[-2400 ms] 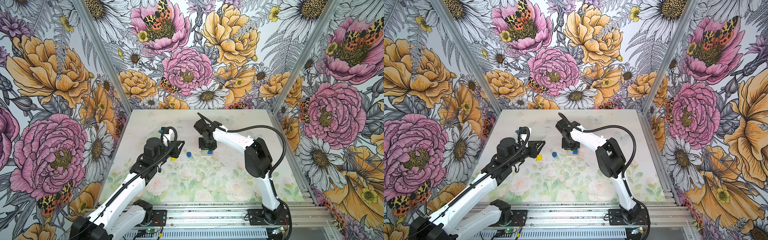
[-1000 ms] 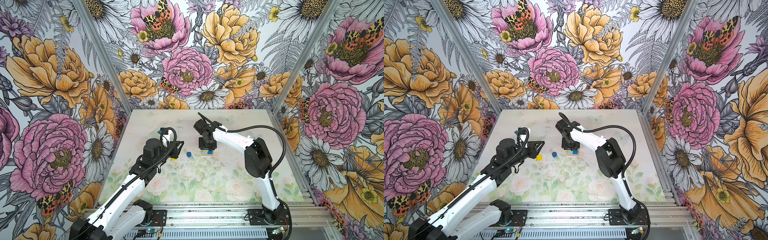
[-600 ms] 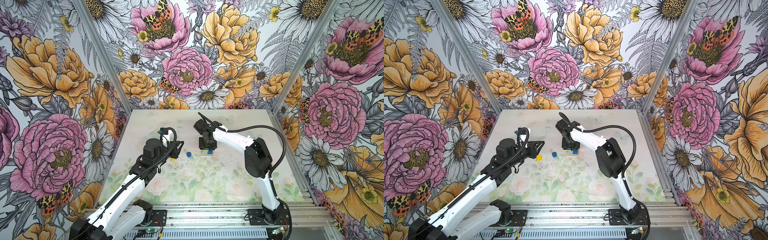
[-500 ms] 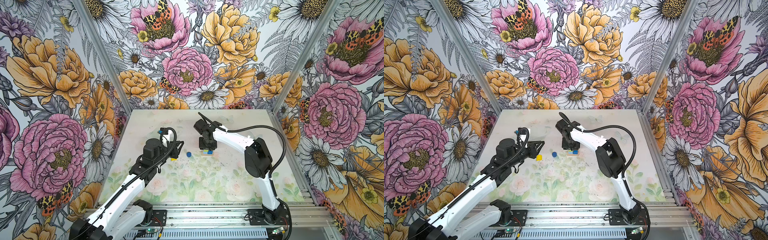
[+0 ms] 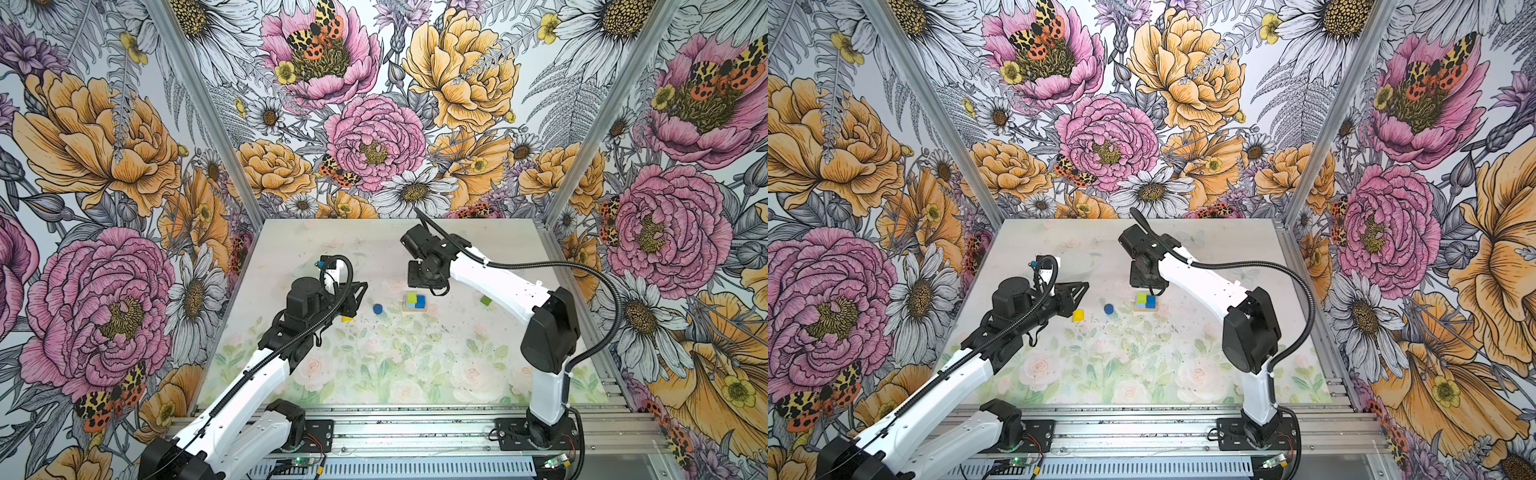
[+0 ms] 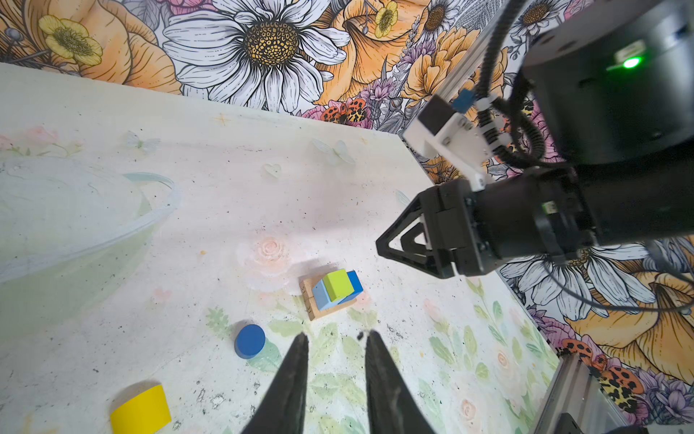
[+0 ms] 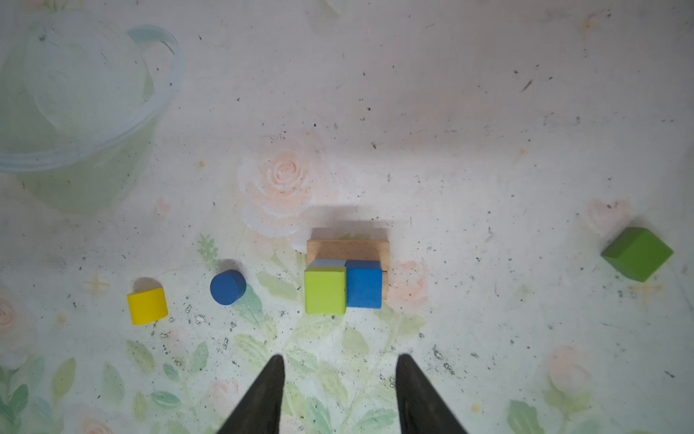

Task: Build the wood block tower
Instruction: 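Move the right gripper over the darker green cube farther from the robot, then lower and close the right gripper on the darker green cube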

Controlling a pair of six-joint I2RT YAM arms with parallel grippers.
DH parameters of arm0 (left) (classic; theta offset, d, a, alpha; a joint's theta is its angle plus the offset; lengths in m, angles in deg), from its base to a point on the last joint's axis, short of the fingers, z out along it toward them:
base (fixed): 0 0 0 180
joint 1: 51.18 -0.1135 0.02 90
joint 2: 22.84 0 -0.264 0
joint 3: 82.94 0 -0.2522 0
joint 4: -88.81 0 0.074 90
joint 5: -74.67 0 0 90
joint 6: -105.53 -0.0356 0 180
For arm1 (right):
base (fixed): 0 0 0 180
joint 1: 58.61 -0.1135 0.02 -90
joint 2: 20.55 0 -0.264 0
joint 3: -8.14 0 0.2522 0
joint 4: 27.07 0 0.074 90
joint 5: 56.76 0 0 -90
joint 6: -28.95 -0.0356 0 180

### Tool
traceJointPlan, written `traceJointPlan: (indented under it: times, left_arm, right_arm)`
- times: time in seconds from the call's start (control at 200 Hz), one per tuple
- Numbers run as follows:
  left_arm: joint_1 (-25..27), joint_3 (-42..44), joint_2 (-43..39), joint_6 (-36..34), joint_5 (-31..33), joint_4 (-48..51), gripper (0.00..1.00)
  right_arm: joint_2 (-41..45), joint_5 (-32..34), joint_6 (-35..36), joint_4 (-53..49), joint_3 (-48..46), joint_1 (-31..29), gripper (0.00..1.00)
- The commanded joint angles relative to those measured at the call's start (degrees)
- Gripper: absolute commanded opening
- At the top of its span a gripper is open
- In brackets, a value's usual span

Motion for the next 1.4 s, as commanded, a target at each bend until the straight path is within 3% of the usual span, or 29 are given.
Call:
traceJointPlan:
  times: [0.0, 0.22, 0.545, 0.906, 1.396]
  left_arm:
    - [0.0, 0.42, 0.05, -1.15, 0.94, -1.2, 0.28]
    - [-0.1, 0.24, 0.86, -1.0, 0.38, -1.44, 0.28]
    - [-0.27, 0.08, 2.17, -0.91, 0.2, -1.53, 0.28]
    - [-0.91, -0.53, 4.13, -0.5, -0.59, -1.35, 0.28]
    - [-1.56, -0.99, 5.43, -0.3, -0.84, -1.18, 0.28]
  right_arm:
    - [5.58, 3.0, 0.11, -0.47, -4.61, 3.64, 0.47]
    - [11.77, 5.2, 1.29, -0.26, -16.52, 13.81, 0.47]
    - [9.08, 2.19, 3.88, 8.33, -26.42, 24.48, 0.49]
    - [0.14, -1.34, 5.04, 15.24, -24.72, 28.39, 0.52]
    - [-3.61, -1.2, 5.11, 15.29, -23.46, 29.71, 0.53]
